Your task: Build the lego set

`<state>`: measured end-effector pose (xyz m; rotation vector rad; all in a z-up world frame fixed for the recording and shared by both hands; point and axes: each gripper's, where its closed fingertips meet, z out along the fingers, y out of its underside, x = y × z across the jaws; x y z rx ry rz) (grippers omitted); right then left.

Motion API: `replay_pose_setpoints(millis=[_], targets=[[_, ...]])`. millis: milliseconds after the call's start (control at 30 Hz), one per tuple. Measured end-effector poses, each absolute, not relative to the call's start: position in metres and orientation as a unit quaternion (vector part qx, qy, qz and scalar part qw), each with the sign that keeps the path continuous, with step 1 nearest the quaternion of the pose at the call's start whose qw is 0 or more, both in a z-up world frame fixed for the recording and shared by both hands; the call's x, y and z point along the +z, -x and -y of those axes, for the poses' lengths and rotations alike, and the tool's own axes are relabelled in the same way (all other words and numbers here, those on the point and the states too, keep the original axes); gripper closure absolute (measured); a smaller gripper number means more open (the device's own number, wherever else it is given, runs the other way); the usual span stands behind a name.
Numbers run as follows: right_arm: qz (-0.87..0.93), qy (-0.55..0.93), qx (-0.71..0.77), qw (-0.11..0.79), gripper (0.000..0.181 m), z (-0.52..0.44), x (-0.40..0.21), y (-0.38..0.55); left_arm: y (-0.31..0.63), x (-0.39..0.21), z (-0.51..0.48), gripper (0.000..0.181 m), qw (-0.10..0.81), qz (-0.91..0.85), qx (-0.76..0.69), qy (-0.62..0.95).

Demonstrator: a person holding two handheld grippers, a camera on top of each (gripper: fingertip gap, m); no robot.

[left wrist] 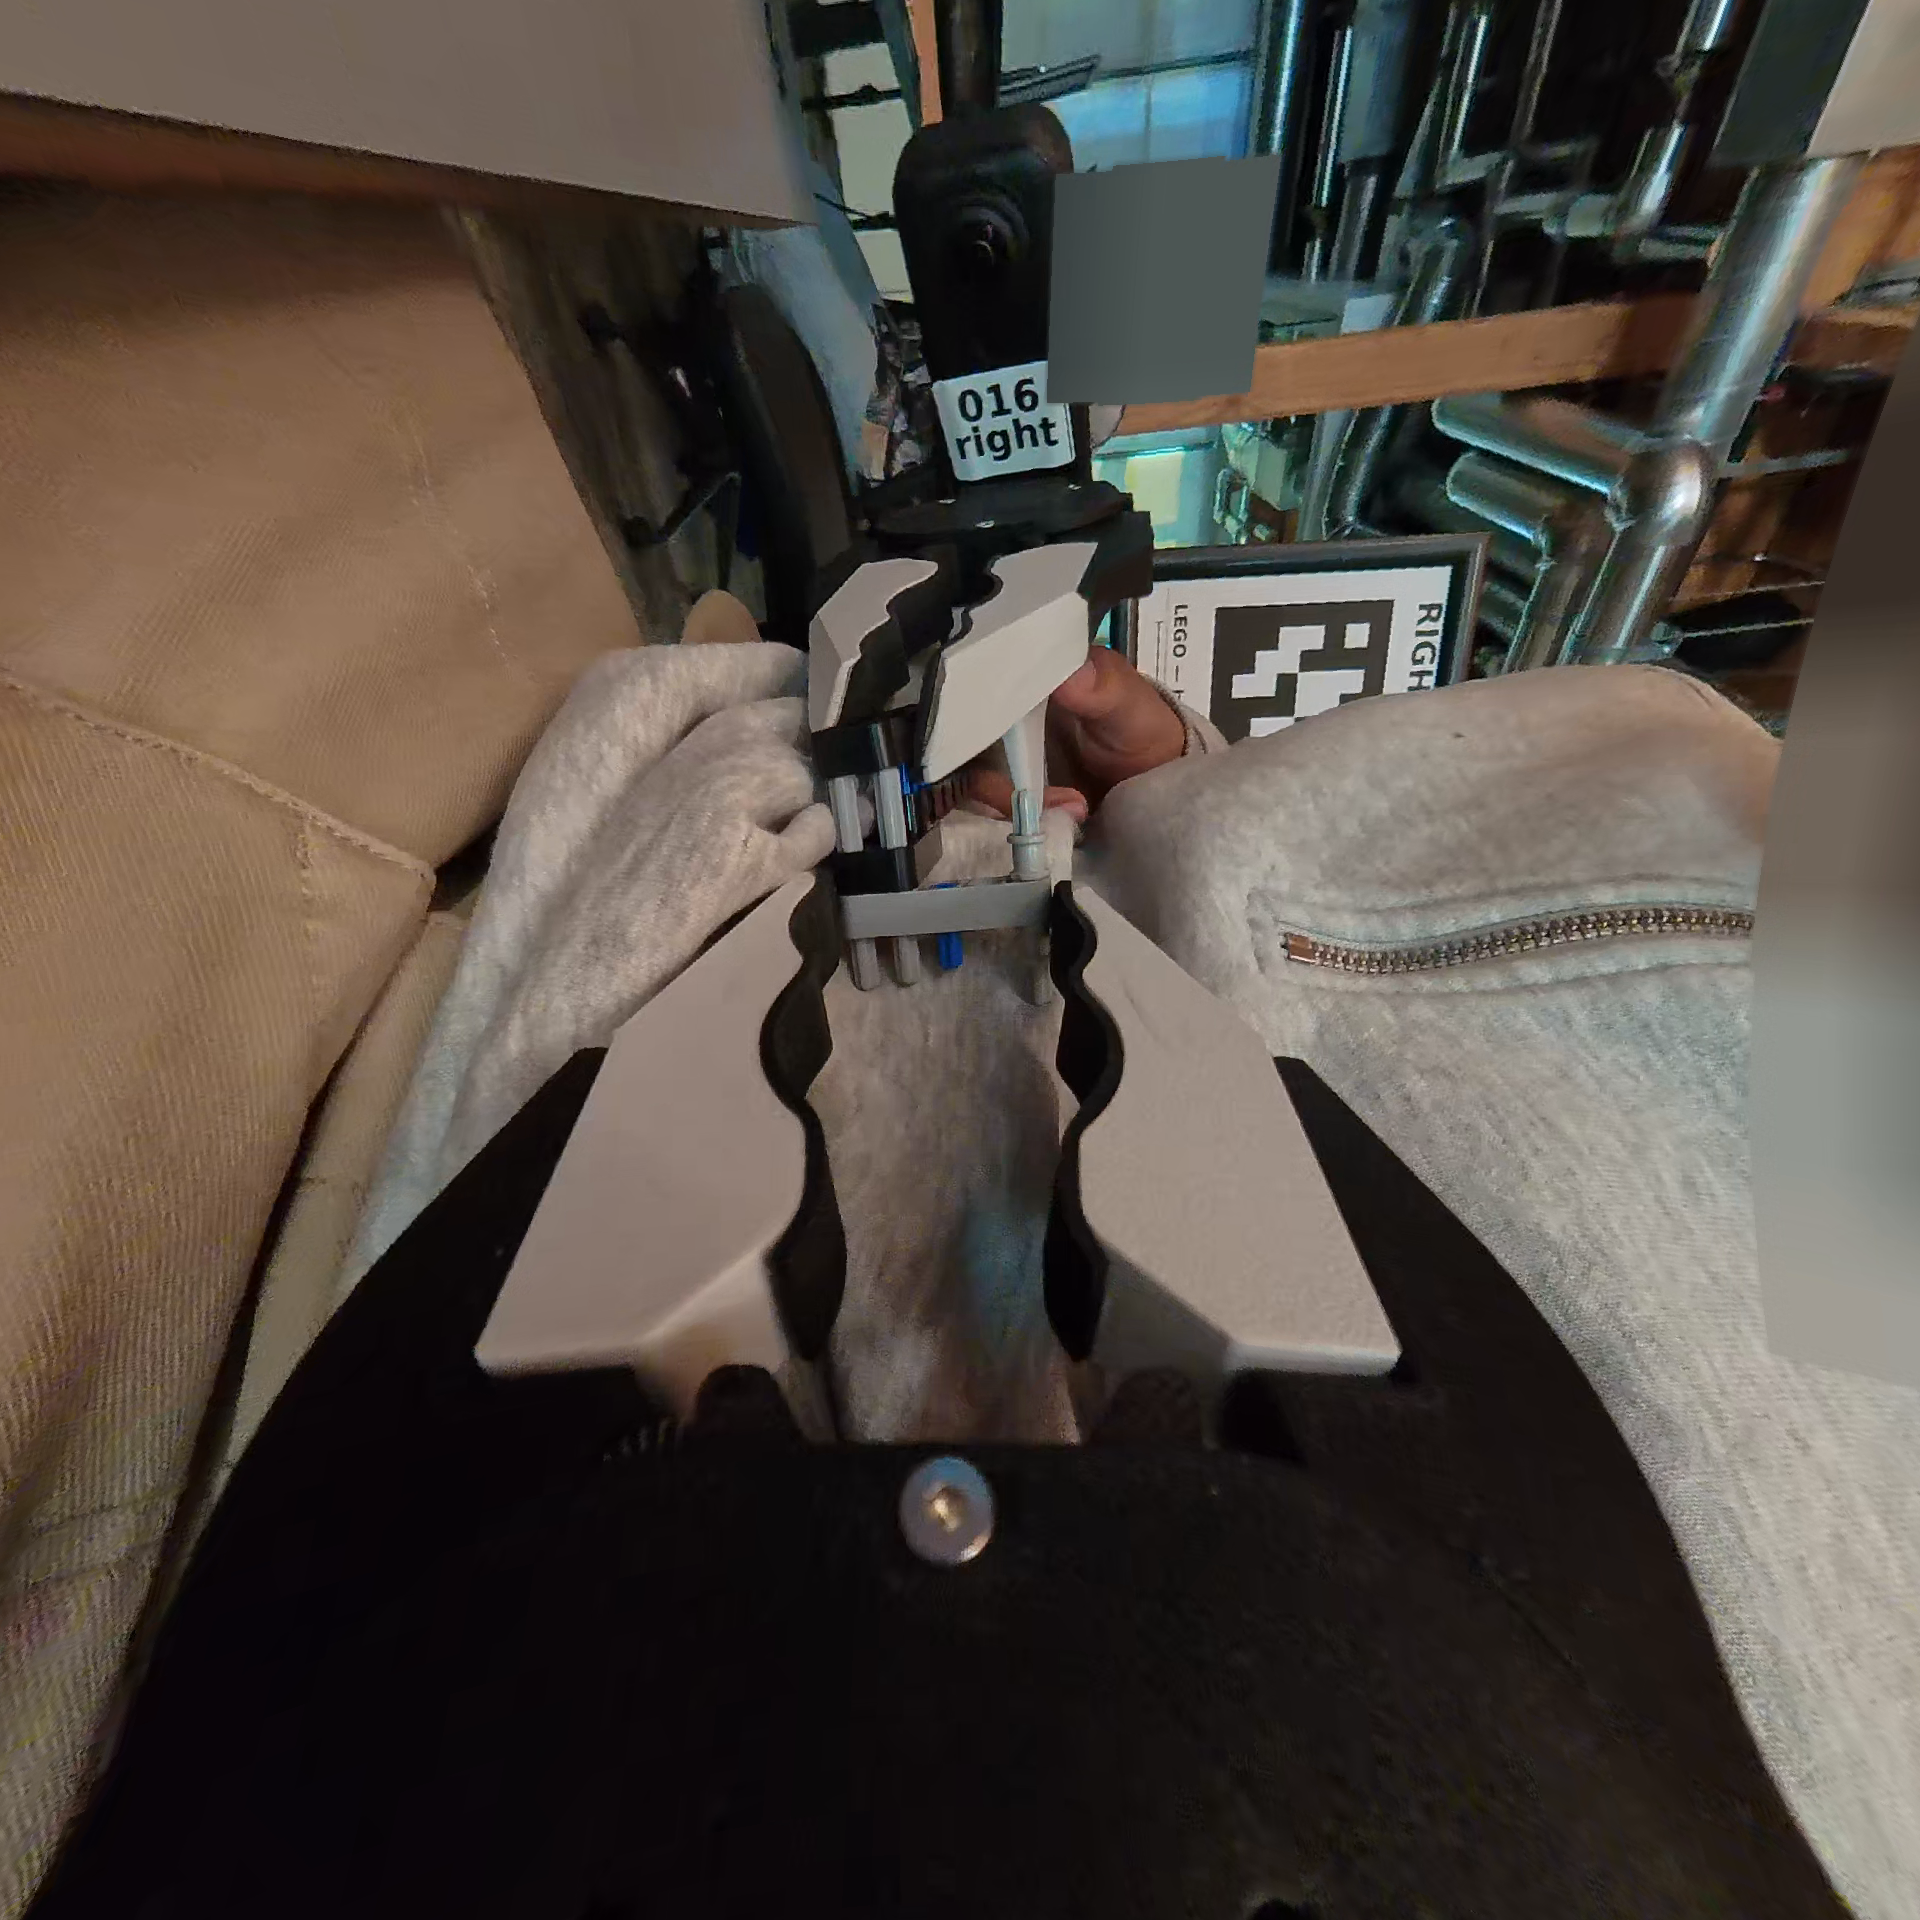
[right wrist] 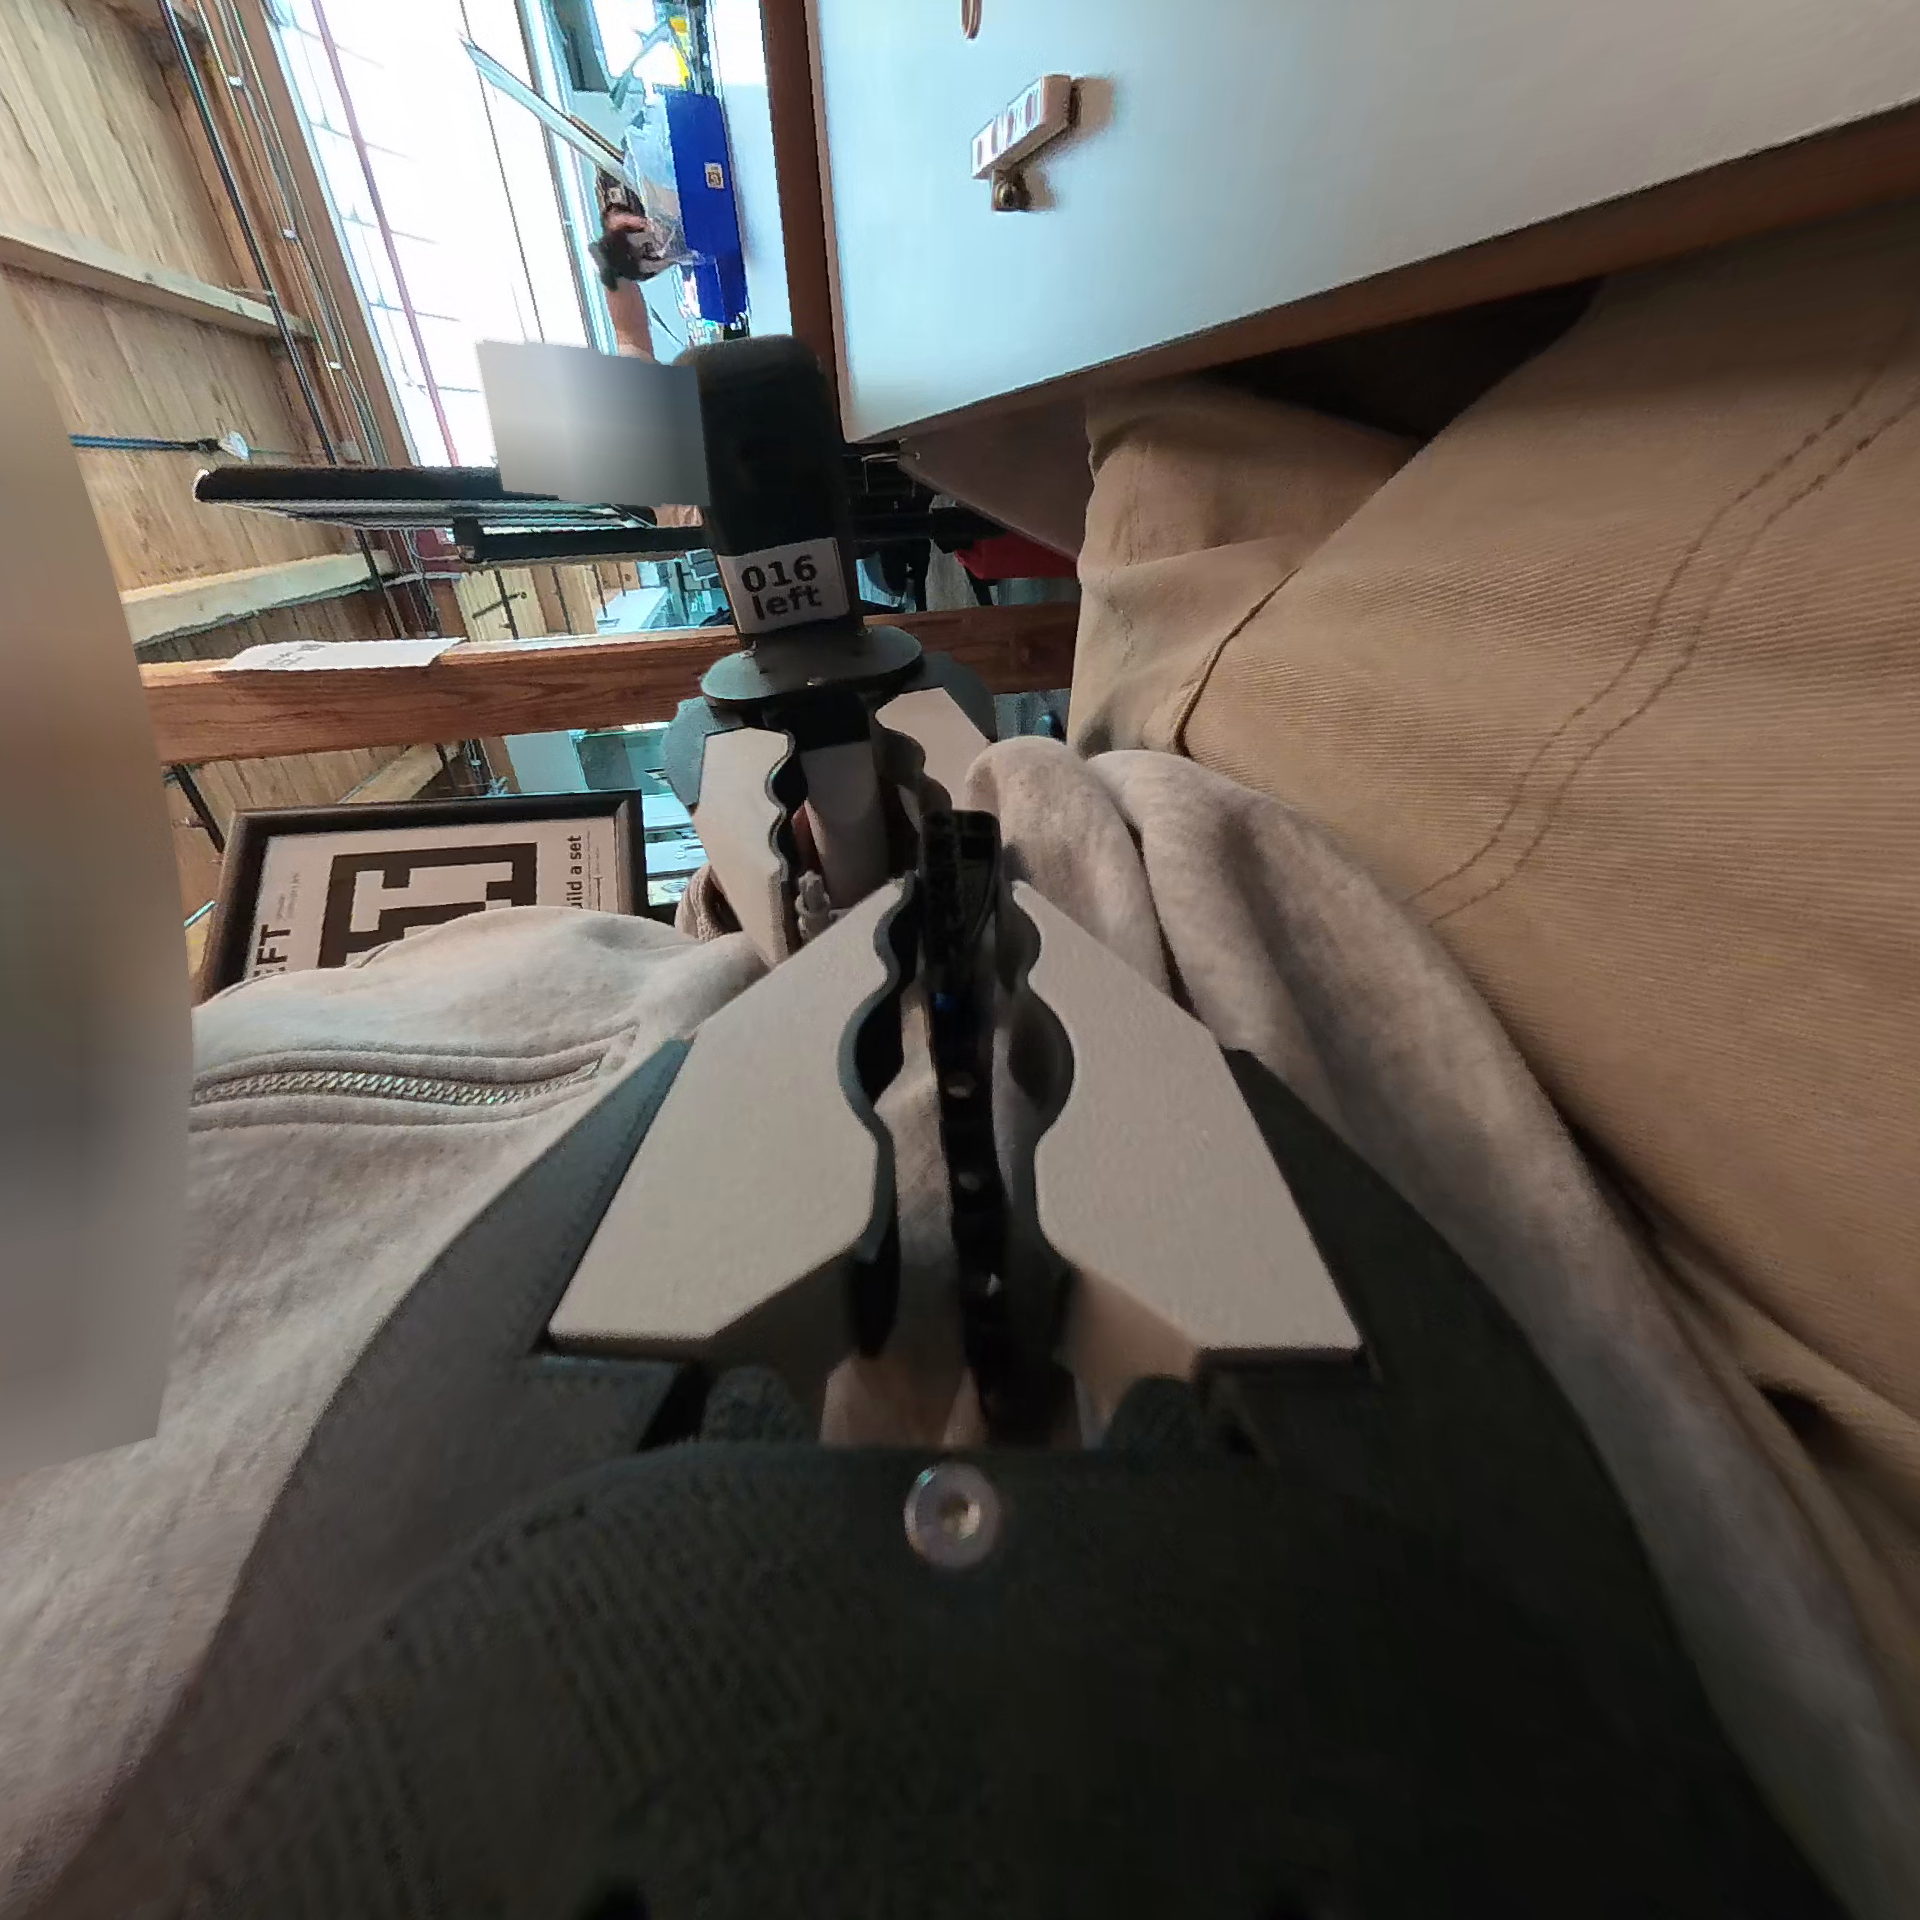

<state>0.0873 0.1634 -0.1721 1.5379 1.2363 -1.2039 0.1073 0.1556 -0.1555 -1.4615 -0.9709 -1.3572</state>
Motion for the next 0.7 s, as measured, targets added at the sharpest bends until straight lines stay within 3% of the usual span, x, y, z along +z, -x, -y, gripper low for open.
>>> replay_pose_setpoints(millis=[400, 700], targets=[[-0.553, -0.56, -0.502, 0.359, 0.168, -0.164, -0.169, -0.088, -0.105, -0.154, -0.155, 0.144, 0.455, 0.395, -0.556, 0.573], [-0.594, -0.483, -0.535, 0.358, 0.169, -0.159, -0.148, -0.084, -0.102, -0.14, -0.15, 0.144, 0.537, 0.317, -0.496, 0.604]])
